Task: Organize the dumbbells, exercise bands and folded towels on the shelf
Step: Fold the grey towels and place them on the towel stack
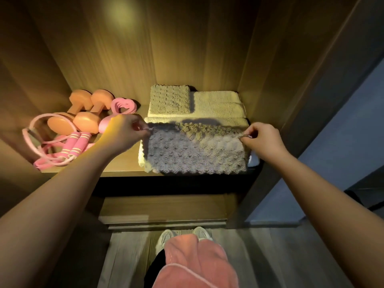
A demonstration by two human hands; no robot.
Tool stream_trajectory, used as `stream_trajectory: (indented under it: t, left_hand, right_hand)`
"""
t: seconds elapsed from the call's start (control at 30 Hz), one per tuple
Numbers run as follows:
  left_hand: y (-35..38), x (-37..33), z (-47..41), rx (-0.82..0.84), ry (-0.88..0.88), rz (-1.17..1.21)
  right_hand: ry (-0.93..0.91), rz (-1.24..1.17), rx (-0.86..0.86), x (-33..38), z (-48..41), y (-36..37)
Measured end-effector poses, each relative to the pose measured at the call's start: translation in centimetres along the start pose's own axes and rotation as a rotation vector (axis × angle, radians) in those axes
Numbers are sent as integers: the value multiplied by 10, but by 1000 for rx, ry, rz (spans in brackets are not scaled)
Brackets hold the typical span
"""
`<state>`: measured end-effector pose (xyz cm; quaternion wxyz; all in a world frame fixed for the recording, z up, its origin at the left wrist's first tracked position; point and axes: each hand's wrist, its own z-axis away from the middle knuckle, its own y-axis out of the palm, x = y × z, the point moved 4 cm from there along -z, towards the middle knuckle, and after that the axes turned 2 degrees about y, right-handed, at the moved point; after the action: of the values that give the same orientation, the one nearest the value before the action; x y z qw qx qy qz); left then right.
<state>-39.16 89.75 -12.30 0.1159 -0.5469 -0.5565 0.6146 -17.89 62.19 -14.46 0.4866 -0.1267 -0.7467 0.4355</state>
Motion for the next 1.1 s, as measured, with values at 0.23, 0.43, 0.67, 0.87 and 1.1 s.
stream_trajectory:
  t: [0.23, 0.43, 0.67, 0.87, 1.1]
  left_hand:
    - [-54, -22, 71, 19, -70, 281]
    - [-83, -37, 119, 63, -95, 506]
    - [-98, -46, 149, 218, -40, 423]
    - [-76, -45, 172, 143, -173, 982]
    - [-45, -70, 178, -476, -169, 531]
  right_hand:
    - [92, -551, 22, 11, 66, -48]
    - [145, -989, 134, 22, 109, -73]
    - [18, -399, 242, 27, 141, -90]
    - [157, -1053, 279, 36, 170, -77]
    - [189, -759, -262, 31, 178, -53]
